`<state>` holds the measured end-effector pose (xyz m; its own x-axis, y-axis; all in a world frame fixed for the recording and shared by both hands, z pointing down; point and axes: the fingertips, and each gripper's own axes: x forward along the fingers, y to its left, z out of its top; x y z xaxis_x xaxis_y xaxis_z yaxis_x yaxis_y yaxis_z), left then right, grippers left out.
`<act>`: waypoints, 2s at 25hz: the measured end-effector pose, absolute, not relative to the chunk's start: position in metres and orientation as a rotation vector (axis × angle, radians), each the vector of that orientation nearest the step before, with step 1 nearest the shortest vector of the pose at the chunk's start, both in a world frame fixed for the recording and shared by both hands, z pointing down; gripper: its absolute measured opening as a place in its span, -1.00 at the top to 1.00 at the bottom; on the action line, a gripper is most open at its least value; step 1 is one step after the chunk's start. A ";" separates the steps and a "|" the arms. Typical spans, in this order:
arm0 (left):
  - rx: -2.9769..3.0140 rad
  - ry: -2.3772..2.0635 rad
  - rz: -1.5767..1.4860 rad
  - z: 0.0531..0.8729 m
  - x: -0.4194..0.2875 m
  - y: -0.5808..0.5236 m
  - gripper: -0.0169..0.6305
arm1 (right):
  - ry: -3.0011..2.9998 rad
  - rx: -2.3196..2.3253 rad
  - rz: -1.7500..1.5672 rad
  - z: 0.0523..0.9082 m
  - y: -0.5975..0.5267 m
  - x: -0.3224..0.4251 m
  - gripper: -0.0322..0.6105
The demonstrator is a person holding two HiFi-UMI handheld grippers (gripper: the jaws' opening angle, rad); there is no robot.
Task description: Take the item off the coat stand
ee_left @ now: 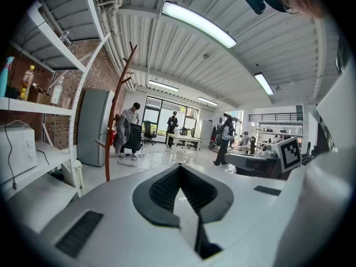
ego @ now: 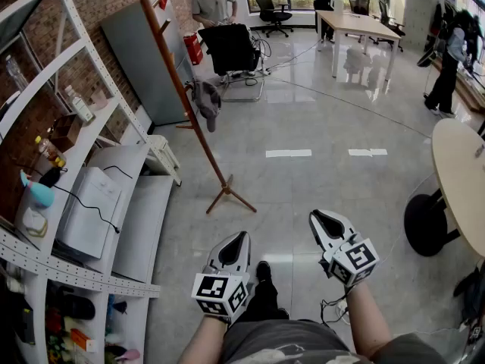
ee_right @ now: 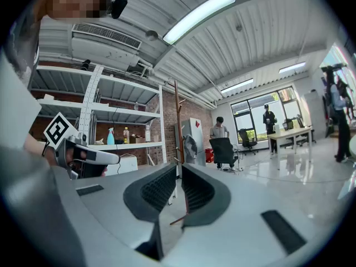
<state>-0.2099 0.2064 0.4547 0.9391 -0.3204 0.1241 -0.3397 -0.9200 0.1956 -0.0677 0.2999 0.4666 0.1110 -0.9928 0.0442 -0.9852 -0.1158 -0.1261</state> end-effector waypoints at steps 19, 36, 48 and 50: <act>2.833 -0.427 0.115 0.455 -0.099 0.083 0.93 | 2.045 -2.406 -0.193 0.463 0.193 0.032 0.79; 2.805 -0.423 0.123 0.456 -0.033 -0.040 0.92 | 2.012 -2.384 -0.250 0.460 0.068 0.094 0.79; 2.800 -0.405 0.120 0.458 -0.024 -0.081 0.93 | 2.033 -2.374 -0.270 0.467 0.022 0.096 0.79; 2.801 -0.419 0.107 0.456 -0.024 -0.087 0.93 | 2.033 -2.384 -0.257 0.468 0.017 0.101 0.79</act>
